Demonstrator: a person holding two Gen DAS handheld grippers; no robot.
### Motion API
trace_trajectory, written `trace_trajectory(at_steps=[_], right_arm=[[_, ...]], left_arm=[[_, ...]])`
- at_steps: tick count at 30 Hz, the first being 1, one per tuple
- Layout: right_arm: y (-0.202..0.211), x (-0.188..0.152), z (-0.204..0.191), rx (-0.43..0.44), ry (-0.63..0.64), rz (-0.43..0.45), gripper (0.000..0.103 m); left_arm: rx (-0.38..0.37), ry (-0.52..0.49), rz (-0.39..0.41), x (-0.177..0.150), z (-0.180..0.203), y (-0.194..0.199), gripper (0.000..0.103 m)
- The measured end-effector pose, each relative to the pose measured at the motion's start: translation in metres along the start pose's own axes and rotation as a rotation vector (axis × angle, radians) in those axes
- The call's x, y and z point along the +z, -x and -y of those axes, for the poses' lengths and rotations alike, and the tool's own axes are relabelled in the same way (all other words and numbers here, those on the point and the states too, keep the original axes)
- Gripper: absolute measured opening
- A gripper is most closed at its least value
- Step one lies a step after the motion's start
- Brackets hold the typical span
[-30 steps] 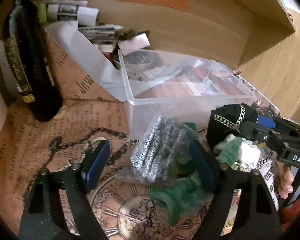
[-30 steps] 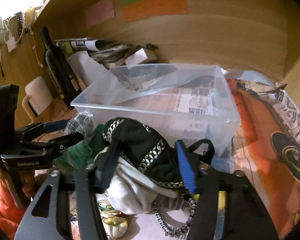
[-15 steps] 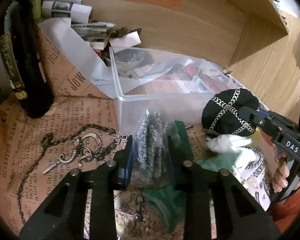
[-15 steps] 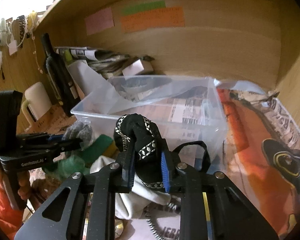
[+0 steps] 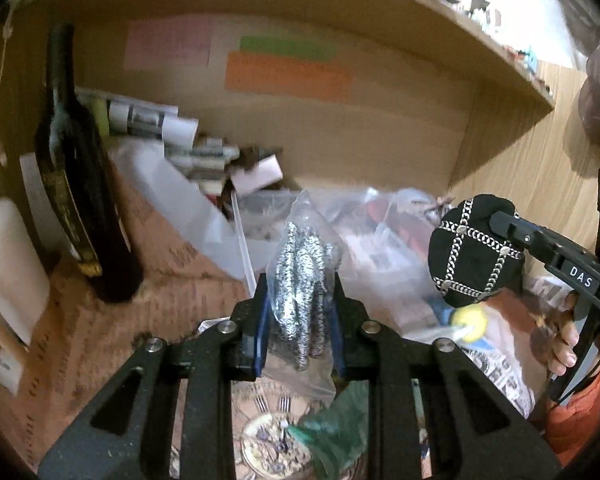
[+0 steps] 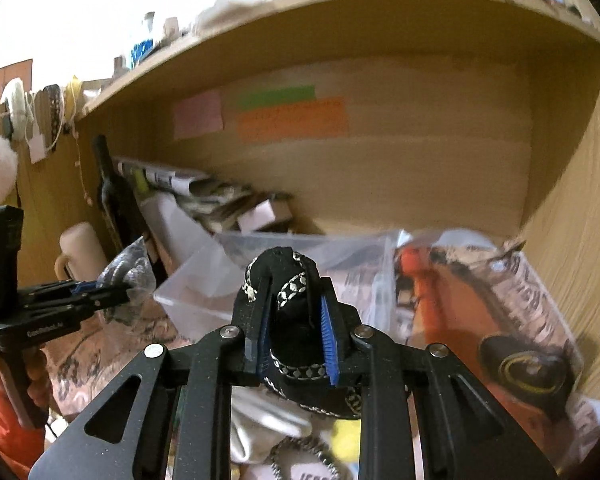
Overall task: Organize soft objects
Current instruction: 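Carry the pouch with the left tool into the clear box while the right tool drops the cap there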
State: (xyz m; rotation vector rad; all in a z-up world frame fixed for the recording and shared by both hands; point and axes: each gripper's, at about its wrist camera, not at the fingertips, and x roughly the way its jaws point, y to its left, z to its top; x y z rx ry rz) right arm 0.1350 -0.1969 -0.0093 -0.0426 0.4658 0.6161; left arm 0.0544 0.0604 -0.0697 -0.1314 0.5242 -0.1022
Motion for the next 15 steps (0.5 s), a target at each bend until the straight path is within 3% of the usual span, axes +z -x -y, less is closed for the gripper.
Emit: trace_trajectory(at_steps=[8,15], right_arm=[[-0.003,0.027,0.001,-0.032,0.055,0.07,0.019],[-0.033,0.041,0.006,-0.065,0.086,0.047,0.019]], left_arm=[[-0.002,-0.034,0.032,0.032,0.005,-0.016,0.025],[-0.016,-0.046,-0.003,0.051,0.008,-0.043,0.025]])
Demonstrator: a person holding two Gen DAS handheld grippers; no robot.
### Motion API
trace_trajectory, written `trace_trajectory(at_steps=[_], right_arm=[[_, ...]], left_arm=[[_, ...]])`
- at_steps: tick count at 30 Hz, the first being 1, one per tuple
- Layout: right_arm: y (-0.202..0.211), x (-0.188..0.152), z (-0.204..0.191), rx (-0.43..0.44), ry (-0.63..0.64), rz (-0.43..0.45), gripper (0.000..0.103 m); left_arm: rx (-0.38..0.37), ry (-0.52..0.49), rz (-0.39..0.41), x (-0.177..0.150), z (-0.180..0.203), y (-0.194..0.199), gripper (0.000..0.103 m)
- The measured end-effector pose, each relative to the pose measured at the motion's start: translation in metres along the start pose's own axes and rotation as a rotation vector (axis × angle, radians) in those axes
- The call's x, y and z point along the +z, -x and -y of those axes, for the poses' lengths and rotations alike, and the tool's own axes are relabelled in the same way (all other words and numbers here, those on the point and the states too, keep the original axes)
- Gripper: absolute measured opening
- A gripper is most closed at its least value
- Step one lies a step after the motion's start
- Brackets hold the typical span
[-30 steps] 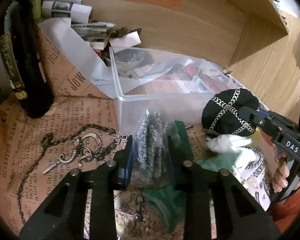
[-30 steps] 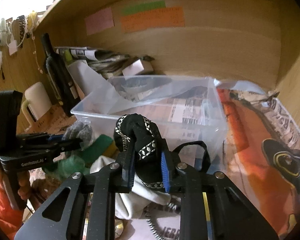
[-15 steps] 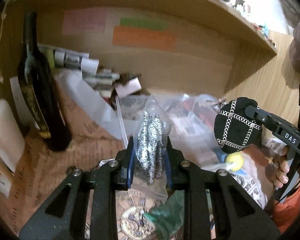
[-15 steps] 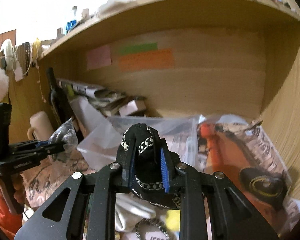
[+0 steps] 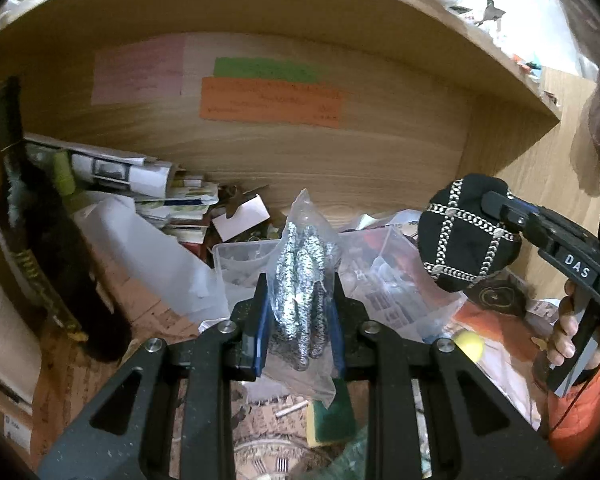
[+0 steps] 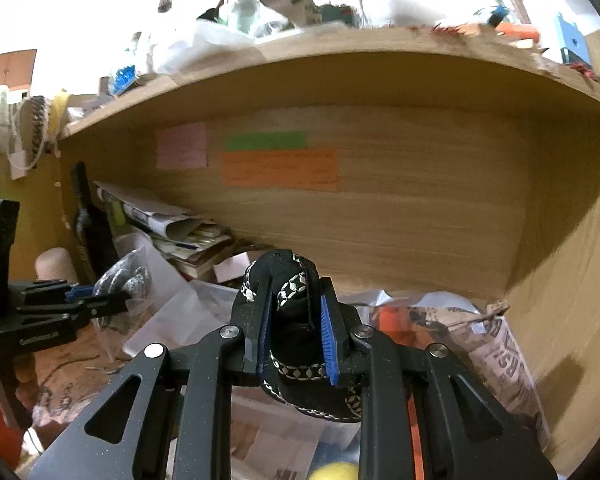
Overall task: Organize soft objects
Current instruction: 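Carry the pouch with the left tool into the clear box while the right tool drops the cap there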
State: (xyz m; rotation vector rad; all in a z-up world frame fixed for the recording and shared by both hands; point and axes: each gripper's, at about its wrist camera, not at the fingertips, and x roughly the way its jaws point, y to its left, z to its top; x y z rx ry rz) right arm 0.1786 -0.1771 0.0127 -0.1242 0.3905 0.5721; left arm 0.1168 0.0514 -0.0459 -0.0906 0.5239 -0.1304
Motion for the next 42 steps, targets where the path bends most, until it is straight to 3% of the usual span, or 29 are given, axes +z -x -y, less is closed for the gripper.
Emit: trace_trajectory(at_steps=[14,23,26,28,32,39,42], right_arm=[[-0.09,-0.017,-0.002,-0.119,0.107,-0.217,0.019],[-0.101,-0.032,-0.031,0.006,0.181,-0.314,0.019],[-0.095,-0.032,-0.031,0.084,0.147,-0.344,0.02],[-0.092,-0.032,-0.029,0.12,0.12,-0.358,0.022],[-0.078,-0.031,-0.026,0.146,0.087,-0.347,0.04],[-0.036,-0.016,-0.027,0.125,0.064,-0.23,0.069],[-0.019,-0.011,-0.024,0.105,0.045,-0.177,0.079]], left_arm=[[-0.005,-0.002,-0.233,0.006,-0.007,-0.093,0.025],[0.022,-0.033,-0.319,-0.006,-0.004,-0.125,0.026],[0.013,-0.024,-0.32,-0.007,-0.004,-0.12,0.035],[0.005,-0.008,-0.307,-0.006,-0.006,-0.111,0.049],[0.003,-0.008,-0.259,-0.003,-0.004,-0.093,0.059],[0.001,-0.016,-0.176,0.004,0.004,-0.053,0.074],[0.013,-0.034,-0.141,0.003,0.009,-0.038,0.087]])
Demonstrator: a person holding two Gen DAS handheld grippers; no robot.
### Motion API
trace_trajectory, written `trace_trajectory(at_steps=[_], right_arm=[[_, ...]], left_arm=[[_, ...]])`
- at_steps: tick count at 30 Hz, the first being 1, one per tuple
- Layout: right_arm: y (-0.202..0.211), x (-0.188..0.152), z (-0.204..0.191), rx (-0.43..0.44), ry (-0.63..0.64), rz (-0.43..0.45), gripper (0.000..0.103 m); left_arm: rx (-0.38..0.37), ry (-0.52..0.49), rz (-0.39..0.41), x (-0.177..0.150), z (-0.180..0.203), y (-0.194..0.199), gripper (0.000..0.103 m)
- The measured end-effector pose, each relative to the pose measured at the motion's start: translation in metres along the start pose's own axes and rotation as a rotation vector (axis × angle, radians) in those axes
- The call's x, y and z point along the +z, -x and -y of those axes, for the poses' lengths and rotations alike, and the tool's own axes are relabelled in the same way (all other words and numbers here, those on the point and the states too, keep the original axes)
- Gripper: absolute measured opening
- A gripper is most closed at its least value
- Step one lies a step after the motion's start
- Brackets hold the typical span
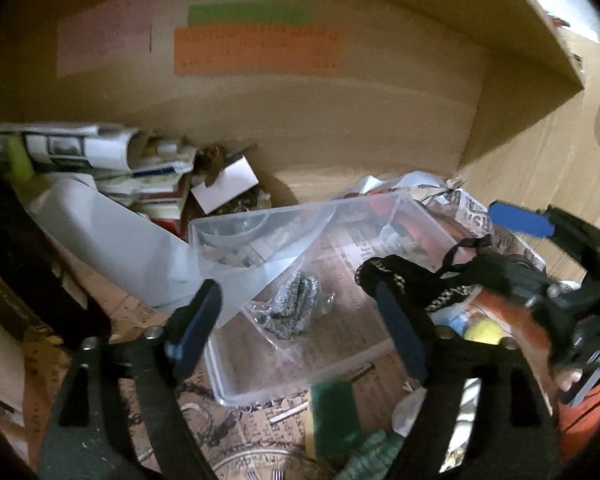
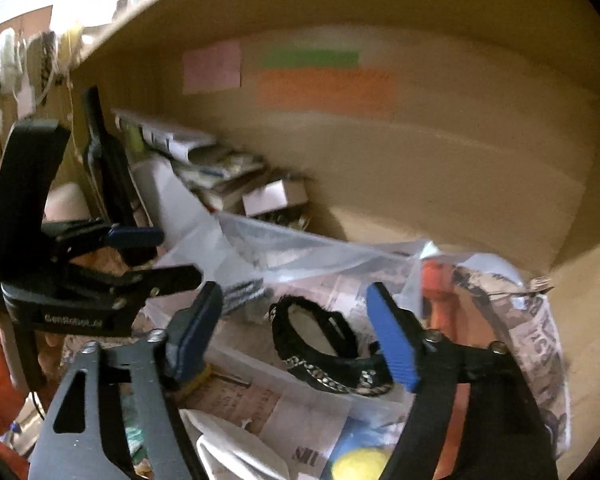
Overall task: Organize soft objects
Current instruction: 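Carry the pouch with the left tool into the clear box while the right tool drops the cap there, then grasp the green-and-yellow sponge with the left tool while the right tool grasps the yellow felt ball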
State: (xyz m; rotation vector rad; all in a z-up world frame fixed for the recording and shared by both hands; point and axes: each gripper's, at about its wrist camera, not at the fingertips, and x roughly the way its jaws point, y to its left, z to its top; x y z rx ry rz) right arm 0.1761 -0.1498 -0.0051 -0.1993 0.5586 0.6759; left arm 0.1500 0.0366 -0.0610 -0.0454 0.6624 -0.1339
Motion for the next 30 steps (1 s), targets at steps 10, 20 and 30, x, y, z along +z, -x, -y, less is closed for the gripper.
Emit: trace_trajectory(at_steps=[10,20,30], right_arm=[[0.026,-0.034,0.023,-0.09,-0.1,-0.011,0.083],[0.007,-0.09,0.05,-0.119,-0.24,-0.181,0.083],[-0.008,-0.116,0.052,-0.106,-0.26,-0.263,0.057]], left_arm=[[0.015,0.004,-0.021,-0.032,0.005,0.016,0.099],[-0.006,0.059,-0.176,-0.073,-0.002,-0.018,0.099],[-0.043,0.025,-0.225,-0.086,0.011,-0.036,0.076]])
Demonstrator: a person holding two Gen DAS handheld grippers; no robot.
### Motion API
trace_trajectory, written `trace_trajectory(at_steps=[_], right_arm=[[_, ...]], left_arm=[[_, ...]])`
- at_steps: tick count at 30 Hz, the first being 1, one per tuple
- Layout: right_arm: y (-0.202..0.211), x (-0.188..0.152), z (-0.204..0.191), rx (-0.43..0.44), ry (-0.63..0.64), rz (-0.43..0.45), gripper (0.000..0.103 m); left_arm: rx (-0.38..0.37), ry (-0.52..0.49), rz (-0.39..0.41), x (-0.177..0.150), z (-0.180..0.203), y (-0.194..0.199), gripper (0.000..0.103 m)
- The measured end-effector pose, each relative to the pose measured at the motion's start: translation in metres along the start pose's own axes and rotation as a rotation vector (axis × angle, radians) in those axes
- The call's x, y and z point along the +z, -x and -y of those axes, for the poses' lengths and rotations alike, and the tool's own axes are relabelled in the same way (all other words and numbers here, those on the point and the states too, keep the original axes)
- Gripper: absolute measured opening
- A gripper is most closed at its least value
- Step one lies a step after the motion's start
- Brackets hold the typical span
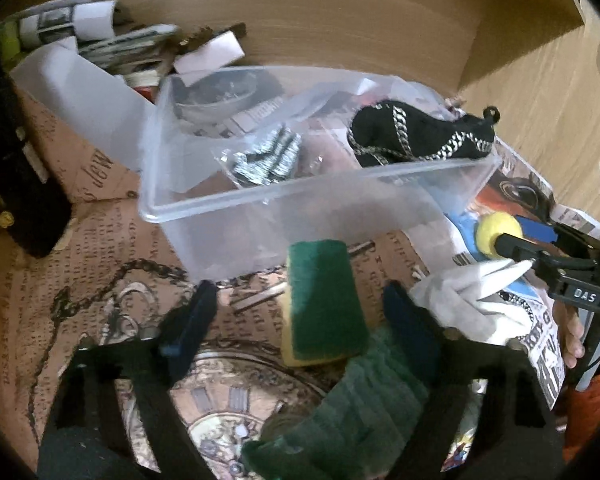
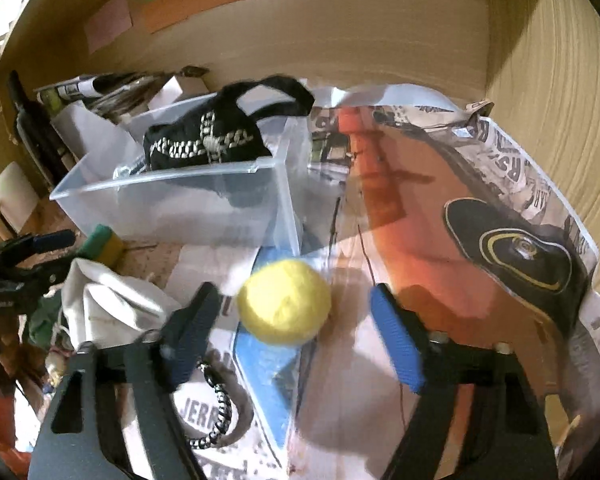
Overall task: Organize soft objects
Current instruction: 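Grasp the green-and-yellow sponge with the left tool while the right tool grasps the yellow felt ball, then lower the sponge into the clear box with the left tool while the right tool drops the ball there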
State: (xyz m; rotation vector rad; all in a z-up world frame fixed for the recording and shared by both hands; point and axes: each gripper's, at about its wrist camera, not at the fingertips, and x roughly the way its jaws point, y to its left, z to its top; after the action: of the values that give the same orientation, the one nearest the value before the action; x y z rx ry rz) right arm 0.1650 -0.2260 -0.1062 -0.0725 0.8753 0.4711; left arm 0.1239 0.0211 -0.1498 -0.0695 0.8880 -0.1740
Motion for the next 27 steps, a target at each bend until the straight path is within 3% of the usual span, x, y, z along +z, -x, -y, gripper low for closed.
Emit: trace_trajectory(at_steps=[3,5,7,16,27], right_arm=[[-0.001,-0.002,-0.002,0.002,0.015,0.0,0.045],[0.001,-0.003,-0.004,-0.003,0.024,0.01,0.044],[0.003,-0.003,-0.006,-0.007,0.031,0.025,0.043],[0.028,0.007,-0.015,0.023,0.035,0.109,0.042],[0.072,0.04,-0.045,0.073,0.098,0.29,0.043]], left_arm=[[-0.017,0.007,-0.017,0.0,0.001,-0.006,0.061],[-0.026,0.01,-0.025,0.0,0.0,-0.008,0.045],[-0.046,0.012,-0.029,-0.001,0.0,-0.008,0.038],[-0.037,-0.005,0.054,-0.001,0.005,0.025,0.036],[-0.029,-0.018,0.212,0.018,0.007,0.081,0.036]])
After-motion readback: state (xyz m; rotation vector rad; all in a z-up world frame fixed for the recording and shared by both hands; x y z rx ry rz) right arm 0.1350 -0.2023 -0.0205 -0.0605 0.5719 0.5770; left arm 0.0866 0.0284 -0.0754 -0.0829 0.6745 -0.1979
